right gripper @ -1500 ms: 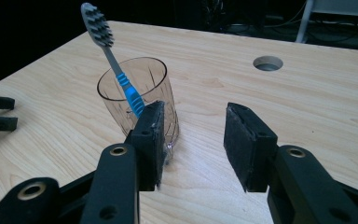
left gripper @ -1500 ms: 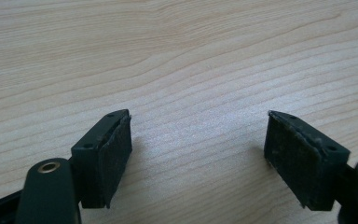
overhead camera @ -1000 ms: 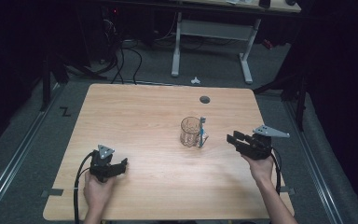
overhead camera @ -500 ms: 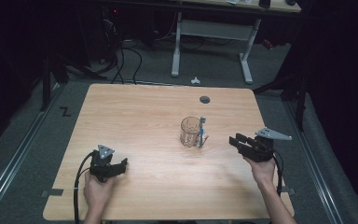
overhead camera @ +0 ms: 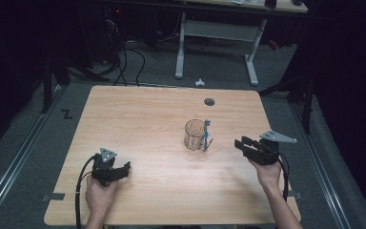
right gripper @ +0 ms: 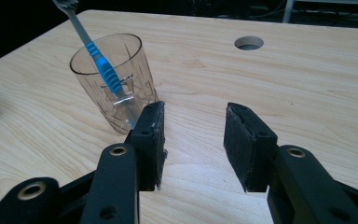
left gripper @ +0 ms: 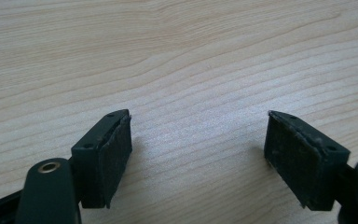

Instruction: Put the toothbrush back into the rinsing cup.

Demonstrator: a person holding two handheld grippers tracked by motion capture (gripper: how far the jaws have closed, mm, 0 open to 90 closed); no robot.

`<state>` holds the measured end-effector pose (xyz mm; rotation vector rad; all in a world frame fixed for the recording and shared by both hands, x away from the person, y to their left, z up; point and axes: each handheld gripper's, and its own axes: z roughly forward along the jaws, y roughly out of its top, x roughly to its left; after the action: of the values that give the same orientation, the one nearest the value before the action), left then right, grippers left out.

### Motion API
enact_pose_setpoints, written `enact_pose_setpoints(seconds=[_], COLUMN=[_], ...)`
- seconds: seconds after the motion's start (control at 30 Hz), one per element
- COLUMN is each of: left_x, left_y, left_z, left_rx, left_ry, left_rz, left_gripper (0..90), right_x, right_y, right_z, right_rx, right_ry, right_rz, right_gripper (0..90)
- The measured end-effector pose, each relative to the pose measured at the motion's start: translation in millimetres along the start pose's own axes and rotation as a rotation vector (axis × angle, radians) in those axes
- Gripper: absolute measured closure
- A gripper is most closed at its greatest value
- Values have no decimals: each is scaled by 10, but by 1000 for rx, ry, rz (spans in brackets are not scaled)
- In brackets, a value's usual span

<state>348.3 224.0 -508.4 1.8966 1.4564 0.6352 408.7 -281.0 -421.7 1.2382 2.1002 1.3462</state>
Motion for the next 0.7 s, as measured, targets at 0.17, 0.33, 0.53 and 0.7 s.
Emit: enact_pose_setpoints(seconds=[0.17,0.33,0.53,0.7], left_x=[0,0,-1,-1], left_y=[0,0,0,0], left_z=[0,0,0,0], left_rx=[0,0,0,0], left_ry=[0,0,1,1], left_rz=[0,0,0,-1], left_gripper=[236,236,236,236], right_x=[-23,-78,-141,-144], right_y=[-13,-78,-138,-139], right_z=[28,70,85,95], right_rx=[7,13,27,29], right_ry=[-16,-26,-42,-50], right_rz=[-1,19,36,32], right_gripper=[584,586,586,587])
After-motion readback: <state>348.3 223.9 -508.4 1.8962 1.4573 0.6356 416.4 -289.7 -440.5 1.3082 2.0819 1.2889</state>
